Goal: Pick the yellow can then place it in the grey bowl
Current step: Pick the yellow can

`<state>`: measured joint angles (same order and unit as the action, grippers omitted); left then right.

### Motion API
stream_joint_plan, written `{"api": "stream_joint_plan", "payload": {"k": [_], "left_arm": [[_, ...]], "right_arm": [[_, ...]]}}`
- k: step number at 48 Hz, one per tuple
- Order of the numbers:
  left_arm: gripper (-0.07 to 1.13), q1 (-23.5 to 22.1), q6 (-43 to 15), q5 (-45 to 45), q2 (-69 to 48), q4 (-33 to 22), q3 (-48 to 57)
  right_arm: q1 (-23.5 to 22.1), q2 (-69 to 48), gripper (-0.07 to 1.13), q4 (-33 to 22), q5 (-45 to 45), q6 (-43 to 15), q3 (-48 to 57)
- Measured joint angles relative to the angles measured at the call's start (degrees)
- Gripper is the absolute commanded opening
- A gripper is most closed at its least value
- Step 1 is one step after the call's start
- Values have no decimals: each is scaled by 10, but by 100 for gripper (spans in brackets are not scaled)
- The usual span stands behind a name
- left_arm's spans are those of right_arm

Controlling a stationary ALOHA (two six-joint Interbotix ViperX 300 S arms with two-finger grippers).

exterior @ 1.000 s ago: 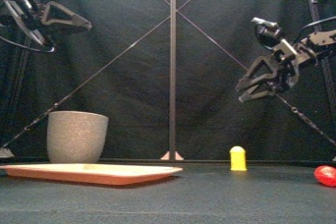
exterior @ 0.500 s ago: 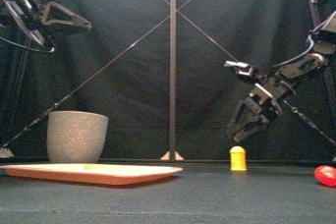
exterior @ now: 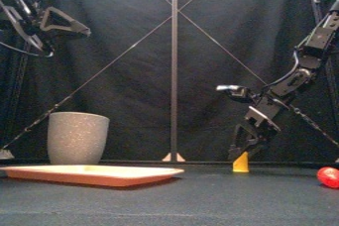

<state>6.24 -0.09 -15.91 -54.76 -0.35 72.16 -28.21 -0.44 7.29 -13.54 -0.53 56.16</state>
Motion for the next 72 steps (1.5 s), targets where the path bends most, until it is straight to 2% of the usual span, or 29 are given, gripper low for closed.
{"api": "stream_joint_plan", "payload": {"k": [57, 60, 72], "left_arm": [[-4, 5, 0, 0, 0, 0, 4], [-4, 7, 0, 0, 0, 1, 4], [-4, 11, 0, -1, 0, 0, 4]], "right_arm": [[1, 11, 104, 20, 11, -3, -11], [1, 11, 100, 20, 16, -3, -13], [1, 11, 65, 19, 29, -3, -13]]}}
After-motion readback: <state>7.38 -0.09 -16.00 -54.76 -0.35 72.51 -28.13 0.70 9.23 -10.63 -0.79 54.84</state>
